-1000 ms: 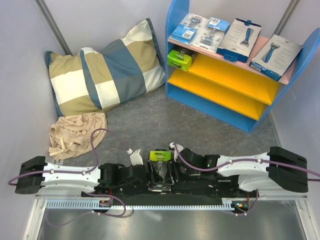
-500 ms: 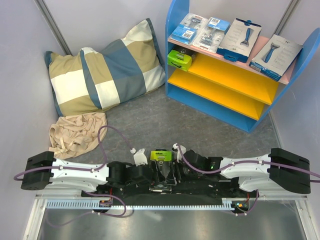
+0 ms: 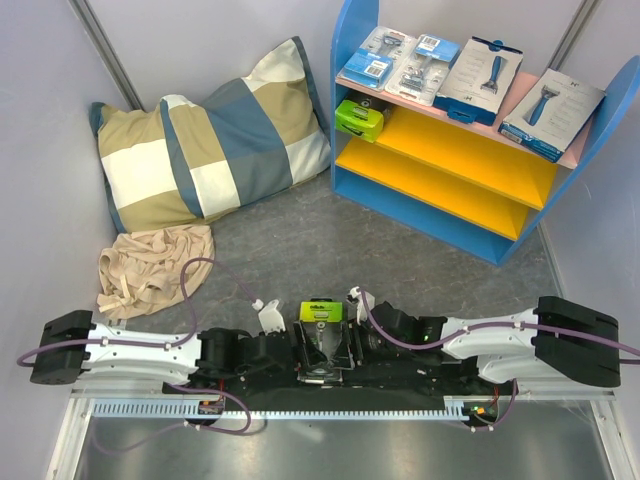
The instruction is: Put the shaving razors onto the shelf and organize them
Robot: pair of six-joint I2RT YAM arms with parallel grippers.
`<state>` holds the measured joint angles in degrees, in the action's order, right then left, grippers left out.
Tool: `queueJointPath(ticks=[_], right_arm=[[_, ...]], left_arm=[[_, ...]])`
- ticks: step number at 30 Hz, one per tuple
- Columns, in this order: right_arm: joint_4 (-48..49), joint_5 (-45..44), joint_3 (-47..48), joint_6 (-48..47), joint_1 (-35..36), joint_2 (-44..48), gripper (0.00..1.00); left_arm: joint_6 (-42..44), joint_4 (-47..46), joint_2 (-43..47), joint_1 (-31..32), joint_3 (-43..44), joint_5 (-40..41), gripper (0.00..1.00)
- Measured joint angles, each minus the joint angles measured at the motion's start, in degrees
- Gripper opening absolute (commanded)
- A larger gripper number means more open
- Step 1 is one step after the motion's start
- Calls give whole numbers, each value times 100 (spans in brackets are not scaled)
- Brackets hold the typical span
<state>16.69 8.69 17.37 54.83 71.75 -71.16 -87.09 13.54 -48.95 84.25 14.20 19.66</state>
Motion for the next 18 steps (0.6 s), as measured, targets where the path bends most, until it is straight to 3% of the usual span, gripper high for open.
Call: queueJointPath(ticks=[3,11,18], right_arm=[[31,-4,-7,35,-2,-22,14],[-22,-308,-46,238,42,68,3],[-540,-828,-44,601,105,439,0]], left_arm=[[2,-46,166,0,-94,-2,85],[103,-59,776,0,-367,87,85],[168,376,1130,-138,-428,1099,87]])
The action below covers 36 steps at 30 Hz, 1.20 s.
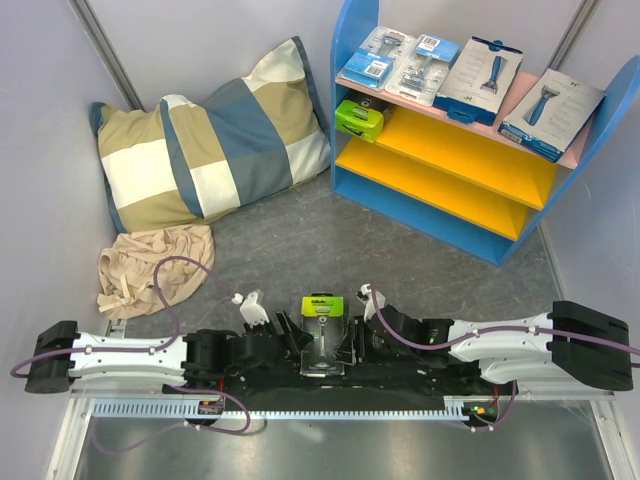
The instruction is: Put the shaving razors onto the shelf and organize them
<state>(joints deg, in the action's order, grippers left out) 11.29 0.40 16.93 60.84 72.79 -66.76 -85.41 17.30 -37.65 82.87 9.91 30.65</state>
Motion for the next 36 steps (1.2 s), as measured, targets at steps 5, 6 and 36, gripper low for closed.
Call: queueJointPath(ticks=[5,6,36], right_arm=[[-92,-85,15,221,11,11,0],[-107,-87,22,243,11,11,0],[-472,-297,-85,306,9,481,0]], left_arm=[[0,105,9,-17,-2,481,87],[2,87,-24,-17,-2,522,87],[750,-2181,-909,323,-483,-490,84]])
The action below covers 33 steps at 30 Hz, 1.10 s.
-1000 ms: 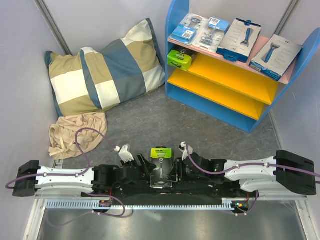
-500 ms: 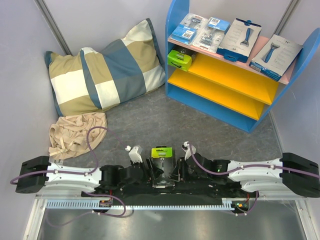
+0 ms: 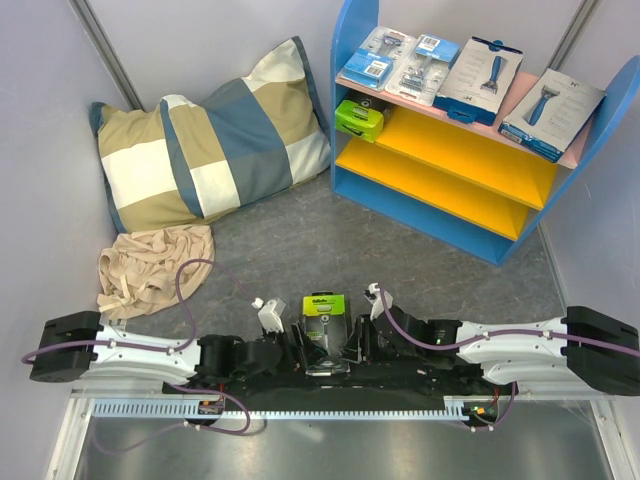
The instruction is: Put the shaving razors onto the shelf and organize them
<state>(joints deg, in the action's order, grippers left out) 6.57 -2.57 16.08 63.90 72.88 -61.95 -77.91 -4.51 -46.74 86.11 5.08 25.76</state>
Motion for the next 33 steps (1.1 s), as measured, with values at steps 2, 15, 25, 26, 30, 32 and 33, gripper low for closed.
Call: queueJointPath(ticks=[2,15,25,26,30,32,33], right_arm=[[-2,4,-2,-2,0,11,0],[-446,-105,-74,-170,-39,557,69],[-1628,-726,-107,-212,-26,1871,96],[-1816,-861,-105,-208,-26,2103,98],[-2514,-1429,-81,-225,-33,3032,98],[-2920,-1742,-81,-282,-61,3620,98],[-3060,-1862,-81,-317,-68,3893,98]], left_arm=[[-13,-203,-42,13,-76,79,84],[199,-1790,-662,55,-291,407,21],[846,-1143,885,48,-361,525,2],[890,-1005,1099,48,-361,551,2],[1095,-527,1884,50,-361,590,2],[1193,-378,2127,55,-361,586,2],[1259,-306,2210,55,-358,590,2]])
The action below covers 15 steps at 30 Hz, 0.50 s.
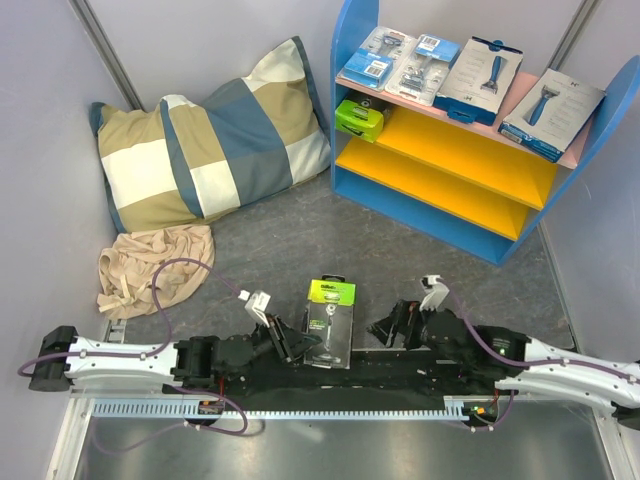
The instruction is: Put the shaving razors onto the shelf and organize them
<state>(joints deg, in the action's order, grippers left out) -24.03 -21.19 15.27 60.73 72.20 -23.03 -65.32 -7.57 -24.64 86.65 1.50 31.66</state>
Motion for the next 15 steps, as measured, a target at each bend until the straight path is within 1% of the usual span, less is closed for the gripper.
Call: queueJointPath(ticks=[3,6,11,15], right_arm=[[-264,-243,31,-129,0,826,98],[-411,-330,111,-295,0,1300,98],[-426,-282,249,-555,0,1178,98],[-332,-192,256,-691,0,855,98]], left_arm=[[223,254,11,0,50,35,2],[457,468,-201,-11,208,44,2],[920,514,-927,-269,817,-125,2],[1217,168,-1355,-872,1156,-686,2]])
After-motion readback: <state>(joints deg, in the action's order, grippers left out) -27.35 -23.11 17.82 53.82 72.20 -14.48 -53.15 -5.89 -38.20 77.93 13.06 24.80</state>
